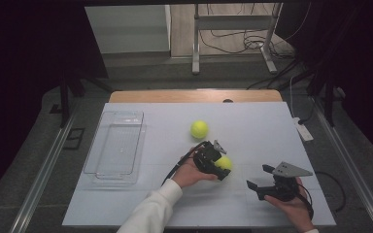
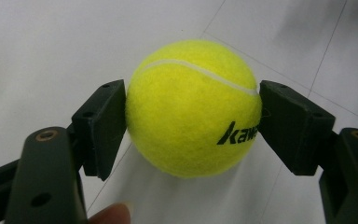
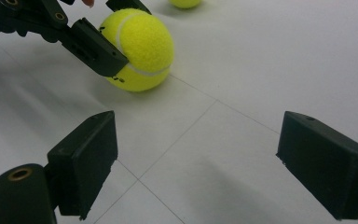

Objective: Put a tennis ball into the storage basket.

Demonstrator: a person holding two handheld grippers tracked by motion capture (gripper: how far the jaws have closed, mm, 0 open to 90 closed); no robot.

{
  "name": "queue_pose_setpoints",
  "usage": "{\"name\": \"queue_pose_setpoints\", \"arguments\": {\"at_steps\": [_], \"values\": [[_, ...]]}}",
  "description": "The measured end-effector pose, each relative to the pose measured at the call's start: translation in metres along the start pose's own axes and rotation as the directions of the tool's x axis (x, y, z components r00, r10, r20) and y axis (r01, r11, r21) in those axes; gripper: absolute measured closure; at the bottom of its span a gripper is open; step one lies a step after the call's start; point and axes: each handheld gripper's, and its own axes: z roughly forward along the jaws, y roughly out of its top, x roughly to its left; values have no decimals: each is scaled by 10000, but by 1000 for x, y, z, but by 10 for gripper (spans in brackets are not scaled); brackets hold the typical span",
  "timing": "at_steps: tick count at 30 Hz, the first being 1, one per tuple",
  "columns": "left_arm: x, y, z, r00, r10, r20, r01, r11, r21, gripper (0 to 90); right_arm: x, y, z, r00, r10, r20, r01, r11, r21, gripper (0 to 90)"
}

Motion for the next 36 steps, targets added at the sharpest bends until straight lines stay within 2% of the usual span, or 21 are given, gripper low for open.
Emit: {"name": "queue_pose_setpoints", "arguments": {"at_steps": [7, 16, 25, 36], "values": [[2, -1, -3, 10000, 7, -22, -7, 9998, -183, 277, -1, 0, -1, 10000, 5, 13, -5, 10000, 11, 125], [2, -4, -16, 10000, 51, 52, -48, 9980, -623, 278, 0, 0, -1, 10000, 8, 63, -8, 10000, 32, 125], [5, -12, -28, 9998, -171, 127, 184, 9937, -1110, 278, -1, 0, -1, 10000, 61, 61, -61, 10000, -11, 125], [7, -26, -49, 9998, -176, -2, 174, 9859, -1666, 278, 0, -1, -1, 9999, 45, 136, -44, 10000, -34, 126]]}}
